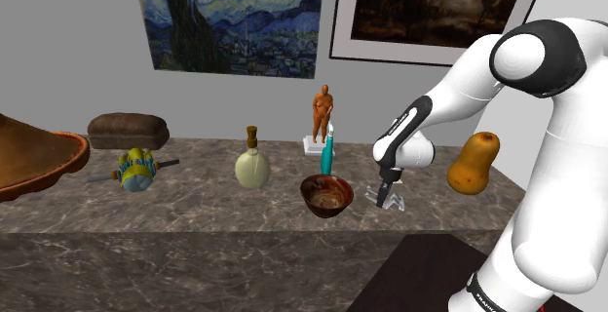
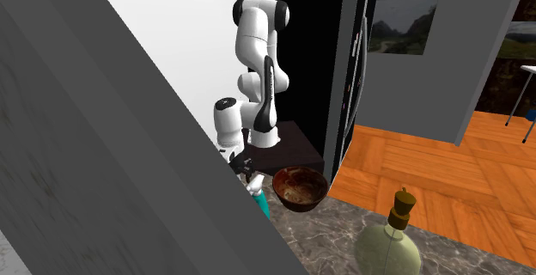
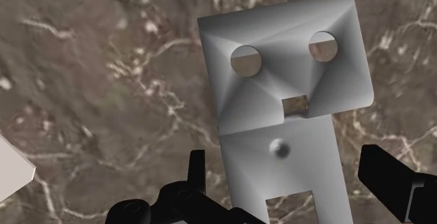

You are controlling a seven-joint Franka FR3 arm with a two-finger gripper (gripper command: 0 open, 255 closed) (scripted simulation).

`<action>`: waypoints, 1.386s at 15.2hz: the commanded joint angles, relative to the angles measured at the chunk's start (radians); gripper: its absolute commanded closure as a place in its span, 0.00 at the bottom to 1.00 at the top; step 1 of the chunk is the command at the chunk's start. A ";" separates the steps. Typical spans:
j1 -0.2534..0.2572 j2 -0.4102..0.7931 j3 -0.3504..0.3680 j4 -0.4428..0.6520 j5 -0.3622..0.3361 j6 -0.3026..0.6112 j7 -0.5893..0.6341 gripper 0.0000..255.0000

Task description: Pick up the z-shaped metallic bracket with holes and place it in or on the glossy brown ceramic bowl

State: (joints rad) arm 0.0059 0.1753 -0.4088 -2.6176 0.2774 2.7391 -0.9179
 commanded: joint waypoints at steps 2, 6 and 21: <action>0.000 0.000 0.000 0.000 0.000 0.000 0.000 1.00; 0.000 0.000 0.000 0.000 0.000 0.000 0.000 1.00; 0.024 -0.188 -0.065 -0.008 -0.218 -0.153 0.162 1.00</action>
State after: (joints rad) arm 0.0299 0.0066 -0.4711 -2.6264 0.0797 2.6042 -0.7723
